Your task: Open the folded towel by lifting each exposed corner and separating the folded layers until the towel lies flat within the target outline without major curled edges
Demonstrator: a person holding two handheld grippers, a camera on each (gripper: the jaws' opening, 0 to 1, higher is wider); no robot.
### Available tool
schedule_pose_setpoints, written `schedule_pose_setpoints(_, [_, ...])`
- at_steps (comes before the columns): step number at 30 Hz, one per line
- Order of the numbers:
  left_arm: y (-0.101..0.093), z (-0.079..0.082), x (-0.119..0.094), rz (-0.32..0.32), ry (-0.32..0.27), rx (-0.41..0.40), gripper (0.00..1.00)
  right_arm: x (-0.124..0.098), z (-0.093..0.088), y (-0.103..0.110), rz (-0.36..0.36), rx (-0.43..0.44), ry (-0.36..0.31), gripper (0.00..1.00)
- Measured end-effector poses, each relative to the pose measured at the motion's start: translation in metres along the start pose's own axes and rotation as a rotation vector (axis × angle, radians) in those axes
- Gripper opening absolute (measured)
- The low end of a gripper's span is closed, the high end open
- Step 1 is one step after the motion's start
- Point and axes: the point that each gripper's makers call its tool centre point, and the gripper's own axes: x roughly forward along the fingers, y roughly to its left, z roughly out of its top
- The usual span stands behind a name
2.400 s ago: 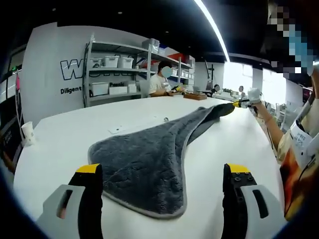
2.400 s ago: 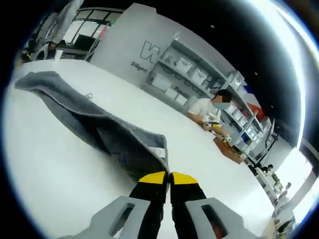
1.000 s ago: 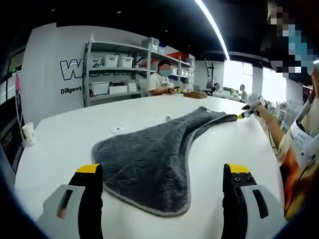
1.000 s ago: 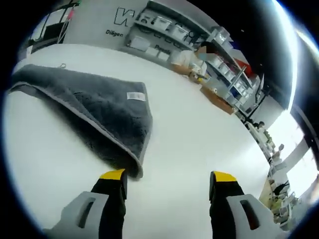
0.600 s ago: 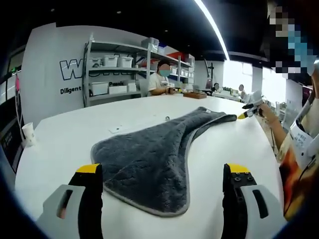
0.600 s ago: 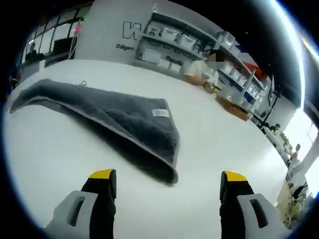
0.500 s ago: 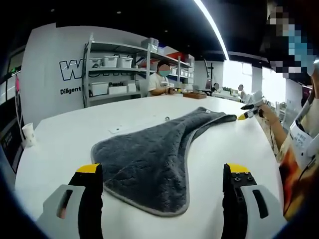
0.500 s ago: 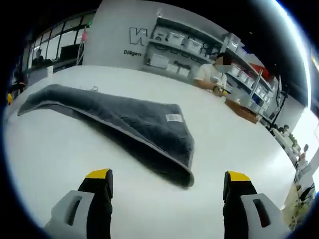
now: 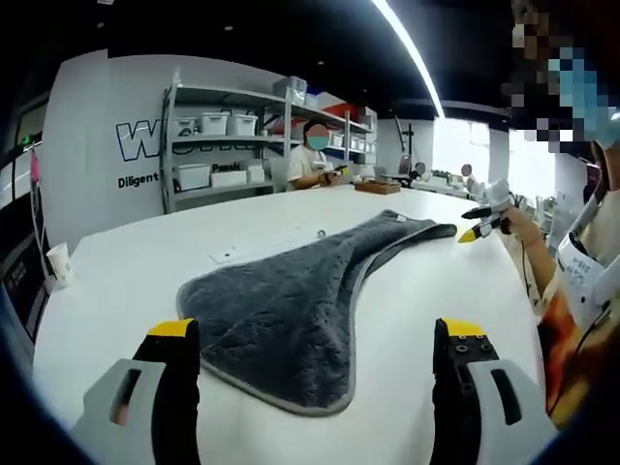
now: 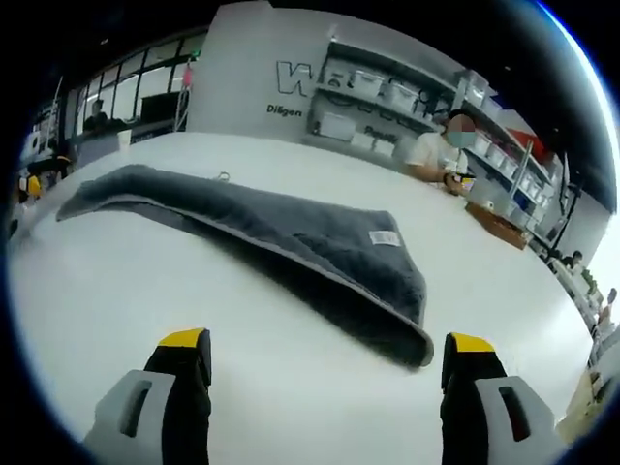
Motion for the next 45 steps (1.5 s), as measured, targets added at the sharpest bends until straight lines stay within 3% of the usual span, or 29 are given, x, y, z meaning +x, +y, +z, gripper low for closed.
schedule_pose_setpoints(10, [-0.026, -0.024, 0.003, 0.014, 0.093, 0.027, 0.94, 0.004, 0.001, 0.017, 0.051, -0.018, -0.01, 0.99])
schedule_pose_setpoints(14, [-0.038, -0.027, 0.011, -0.032, 0.094, 0.006, 0.87, 0.008, 0.001, 0.023, 0.07, -0.026, -0.008, 0.99])
schedule_pose_setpoints(16, [-0.041, -0.028, 0.014, -0.058, 0.088, -0.024, 0.76, 0.009, 0.001, 0.024, 0.074, -0.032, -0.009, 0.99])
schedule_pose_setpoints(19, [-0.04, -0.032, 0.016, -0.072, 0.084, -0.064, 0.59, 0.01, 0.0, 0.028, 0.088, -0.042, -0.008, 0.97])
schedule_pose_setpoints(27, [-0.032, -0.049, 0.02, -0.049, 0.135, -0.101, 0.34, 0.003, 0.001, 0.026, 0.073, -0.06, -0.007, 0.98])
schedule_pose_setpoints(37, [-0.023, -0.075, 0.028, -0.006, 0.241, -0.108, 0.26, 0.0, 0.003, 0.028, 0.078, -0.072, -0.012, 0.98])
schedule_pose_setpoints(42, [-0.016, -0.078, 0.028, 0.009, 0.256, -0.108, 0.17, -0.001, 0.0, 0.026, 0.072, -0.068, -0.01, 0.98])
schedule_pose_setpoints(45, [-0.011, -0.08, 0.028, 0.03, 0.264, -0.119, 0.05, -0.002, -0.001, 0.025, 0.067, -0.07, -0.004, 0.98])
